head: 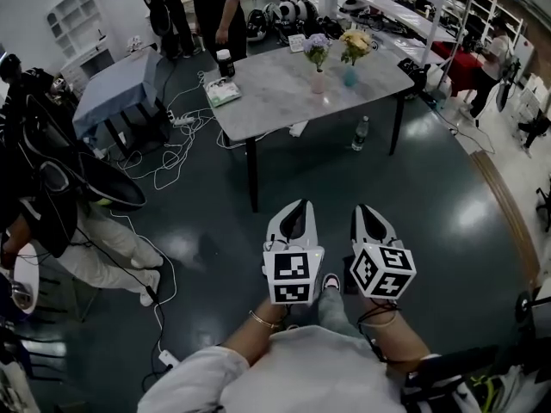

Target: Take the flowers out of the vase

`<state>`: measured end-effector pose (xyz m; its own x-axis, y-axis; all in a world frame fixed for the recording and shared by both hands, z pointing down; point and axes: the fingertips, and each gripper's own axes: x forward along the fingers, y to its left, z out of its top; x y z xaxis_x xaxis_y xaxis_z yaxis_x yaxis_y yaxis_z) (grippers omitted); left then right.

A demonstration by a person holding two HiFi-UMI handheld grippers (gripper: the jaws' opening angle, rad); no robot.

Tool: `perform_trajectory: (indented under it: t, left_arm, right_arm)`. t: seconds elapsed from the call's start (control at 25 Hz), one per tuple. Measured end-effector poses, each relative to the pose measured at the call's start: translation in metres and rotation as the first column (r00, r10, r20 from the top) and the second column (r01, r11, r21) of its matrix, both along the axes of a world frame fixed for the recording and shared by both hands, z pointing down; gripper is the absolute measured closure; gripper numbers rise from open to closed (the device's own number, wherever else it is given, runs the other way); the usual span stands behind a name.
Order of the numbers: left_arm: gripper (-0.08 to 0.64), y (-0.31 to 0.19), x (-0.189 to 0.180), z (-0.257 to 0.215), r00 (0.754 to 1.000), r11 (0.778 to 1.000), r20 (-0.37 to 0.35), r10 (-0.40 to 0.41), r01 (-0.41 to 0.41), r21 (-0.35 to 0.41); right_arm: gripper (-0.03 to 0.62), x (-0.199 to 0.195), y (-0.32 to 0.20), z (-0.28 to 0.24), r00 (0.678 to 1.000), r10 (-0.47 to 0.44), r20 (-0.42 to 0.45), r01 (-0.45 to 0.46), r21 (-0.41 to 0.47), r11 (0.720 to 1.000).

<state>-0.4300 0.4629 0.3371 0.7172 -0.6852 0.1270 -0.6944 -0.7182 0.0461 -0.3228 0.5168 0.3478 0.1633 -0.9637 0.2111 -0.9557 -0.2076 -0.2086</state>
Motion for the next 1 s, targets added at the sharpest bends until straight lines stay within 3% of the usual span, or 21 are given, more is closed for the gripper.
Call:
perform_trajectory:
  t: [1.0]
  left_arm:
    - [0.558,-0.101,0.139,-0.002,0.999,0.999,0.019,-0.035,0.035,-0.015]
  right_arm:
    - [0.586,0.136,-0.112,-0.002,0.997,-0.063,0.034,0.064,-0.016,0.998]
